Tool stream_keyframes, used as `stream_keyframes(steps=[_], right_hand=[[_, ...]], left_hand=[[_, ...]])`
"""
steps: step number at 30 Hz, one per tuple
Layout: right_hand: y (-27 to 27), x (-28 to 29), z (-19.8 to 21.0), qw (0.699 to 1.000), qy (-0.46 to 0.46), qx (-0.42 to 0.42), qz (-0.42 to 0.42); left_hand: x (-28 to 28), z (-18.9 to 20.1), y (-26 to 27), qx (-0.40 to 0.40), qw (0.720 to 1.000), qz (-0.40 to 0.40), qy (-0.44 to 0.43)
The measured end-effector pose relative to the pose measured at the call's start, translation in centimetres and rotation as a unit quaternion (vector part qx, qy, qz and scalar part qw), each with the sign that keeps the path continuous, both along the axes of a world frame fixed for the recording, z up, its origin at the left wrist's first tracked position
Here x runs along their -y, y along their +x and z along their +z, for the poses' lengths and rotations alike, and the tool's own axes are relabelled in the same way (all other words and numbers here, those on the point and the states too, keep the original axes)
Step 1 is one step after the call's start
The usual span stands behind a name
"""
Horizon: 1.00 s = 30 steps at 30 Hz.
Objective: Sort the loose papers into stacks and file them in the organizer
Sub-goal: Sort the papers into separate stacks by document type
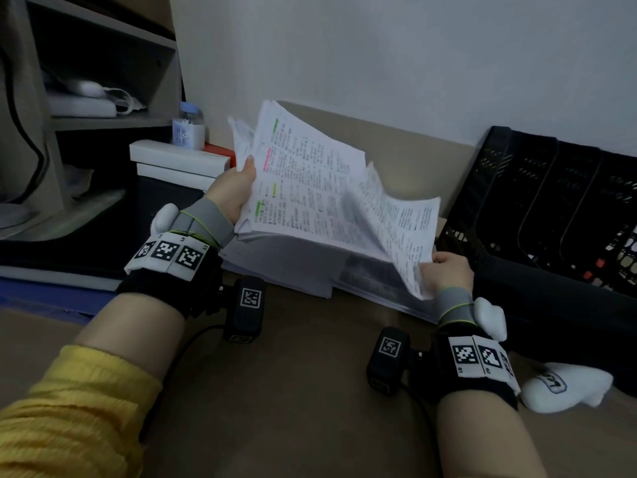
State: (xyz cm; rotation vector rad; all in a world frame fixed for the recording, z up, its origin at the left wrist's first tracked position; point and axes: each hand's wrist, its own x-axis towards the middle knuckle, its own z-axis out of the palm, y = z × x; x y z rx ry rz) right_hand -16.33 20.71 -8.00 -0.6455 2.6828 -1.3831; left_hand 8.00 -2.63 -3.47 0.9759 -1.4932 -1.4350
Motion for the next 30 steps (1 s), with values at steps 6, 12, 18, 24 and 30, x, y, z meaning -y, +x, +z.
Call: stream_keyframes(steps=[6,12,18,24,30], right_hand=[[0.1,0.2,-0.1,0.994,0.106,0.02,-0.008],[0.6,1.3,-0.2,0.967,0.181,0.144,0.107],[0.4,1.3,-0.2,0.976,0.185,0.076,0.082],[1.4,1.0,-0.5,0.957,0.288,-0.036,-0.009],[2.5,1.5,-0.1,0.931,0.335,-0.087,0.116]], left_hand=[[0.6,0.1,0.0,-0.008,1.0,0.007,0.006],[0.4,0.1,-0.2,-0.014,1.0,0.0,-0.011],[2.8,-0.7,-0.1,-0.057,0.998,-0.02,0.015],[4.0,-1.3,-0.5,-0.026,1.0,-0.004,0.003],[1.3,-0.2,-0.3,-0.032,0.999,0.021,-0.004]])
